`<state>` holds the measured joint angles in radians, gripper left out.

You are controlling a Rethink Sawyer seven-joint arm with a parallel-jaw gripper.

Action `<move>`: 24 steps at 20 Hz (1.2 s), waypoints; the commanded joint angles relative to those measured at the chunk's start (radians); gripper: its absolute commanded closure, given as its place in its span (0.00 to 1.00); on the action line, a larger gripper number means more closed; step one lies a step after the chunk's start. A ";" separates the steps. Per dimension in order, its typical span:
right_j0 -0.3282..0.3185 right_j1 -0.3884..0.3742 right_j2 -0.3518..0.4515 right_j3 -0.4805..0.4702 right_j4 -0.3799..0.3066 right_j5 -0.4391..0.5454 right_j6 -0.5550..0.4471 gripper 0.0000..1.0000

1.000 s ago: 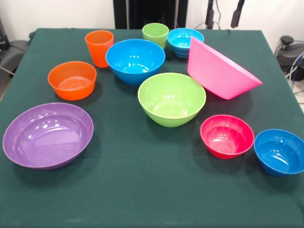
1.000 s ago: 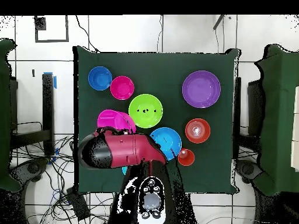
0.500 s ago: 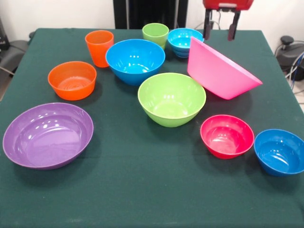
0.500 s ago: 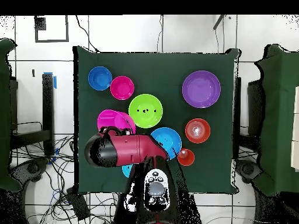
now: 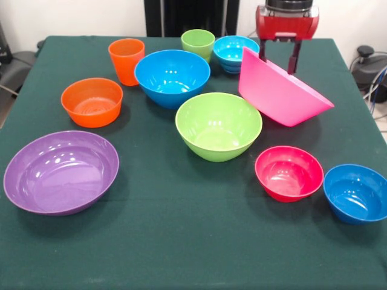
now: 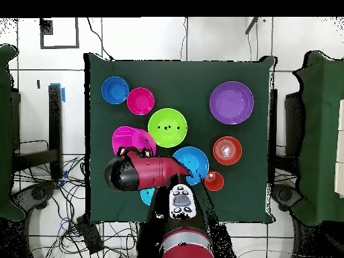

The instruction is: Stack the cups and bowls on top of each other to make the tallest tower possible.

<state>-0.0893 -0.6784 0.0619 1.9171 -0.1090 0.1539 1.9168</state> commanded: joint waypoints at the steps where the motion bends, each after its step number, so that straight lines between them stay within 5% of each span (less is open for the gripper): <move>1: -0.061 0.039 0.154 0.077 0.009 -0.021 0.121 0.00; 12: -0.007 -0.069 0.095 0.078 0.017 0.098 0.107 0.00; 20: -0.054 -0.155 0.134 0.122 0.034 0.173 0.082 0.00; 24: -0.043 -0.174 0.089 0.067 -0.030 0.229 0.008 0.00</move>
<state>-0.1270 -0.8289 0.1147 1.9785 -0.1076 0.2376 1.9168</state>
